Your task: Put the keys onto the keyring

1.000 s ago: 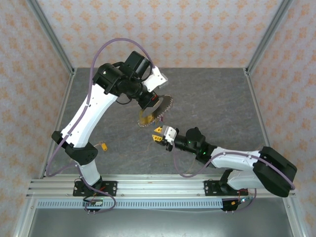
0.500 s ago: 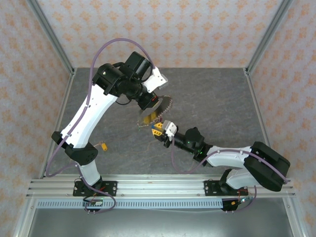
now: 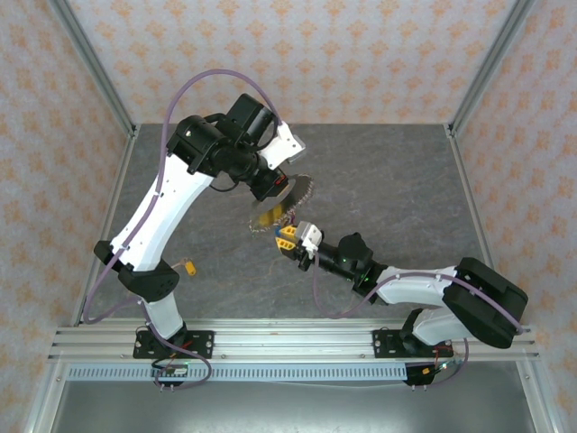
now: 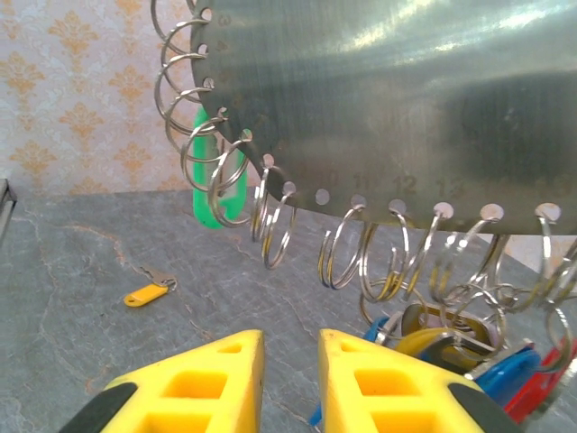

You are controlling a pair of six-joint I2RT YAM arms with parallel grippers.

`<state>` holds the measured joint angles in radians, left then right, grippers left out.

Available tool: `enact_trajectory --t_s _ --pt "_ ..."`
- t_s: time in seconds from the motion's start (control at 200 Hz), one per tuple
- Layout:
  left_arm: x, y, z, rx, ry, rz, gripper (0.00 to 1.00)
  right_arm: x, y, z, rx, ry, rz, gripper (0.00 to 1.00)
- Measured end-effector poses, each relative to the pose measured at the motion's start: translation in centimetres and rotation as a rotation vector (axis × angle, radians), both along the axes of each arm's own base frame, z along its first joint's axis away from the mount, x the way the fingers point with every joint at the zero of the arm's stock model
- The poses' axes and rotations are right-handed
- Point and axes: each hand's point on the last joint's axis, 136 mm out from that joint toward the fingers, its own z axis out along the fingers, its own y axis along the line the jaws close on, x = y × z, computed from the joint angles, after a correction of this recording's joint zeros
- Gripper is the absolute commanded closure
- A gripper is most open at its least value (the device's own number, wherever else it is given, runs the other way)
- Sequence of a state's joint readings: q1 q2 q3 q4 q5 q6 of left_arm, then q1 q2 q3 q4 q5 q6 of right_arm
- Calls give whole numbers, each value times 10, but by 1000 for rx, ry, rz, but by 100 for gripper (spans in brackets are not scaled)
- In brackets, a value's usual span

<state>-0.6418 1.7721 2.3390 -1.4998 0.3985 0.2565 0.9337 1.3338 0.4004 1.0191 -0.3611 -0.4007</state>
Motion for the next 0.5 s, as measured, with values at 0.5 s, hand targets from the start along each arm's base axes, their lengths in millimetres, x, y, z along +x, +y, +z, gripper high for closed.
enact_trajectory --t_s 0.5 --pt "4 -2 -9 55 20 5 100 7 -5 13 32 -59 -53 80"
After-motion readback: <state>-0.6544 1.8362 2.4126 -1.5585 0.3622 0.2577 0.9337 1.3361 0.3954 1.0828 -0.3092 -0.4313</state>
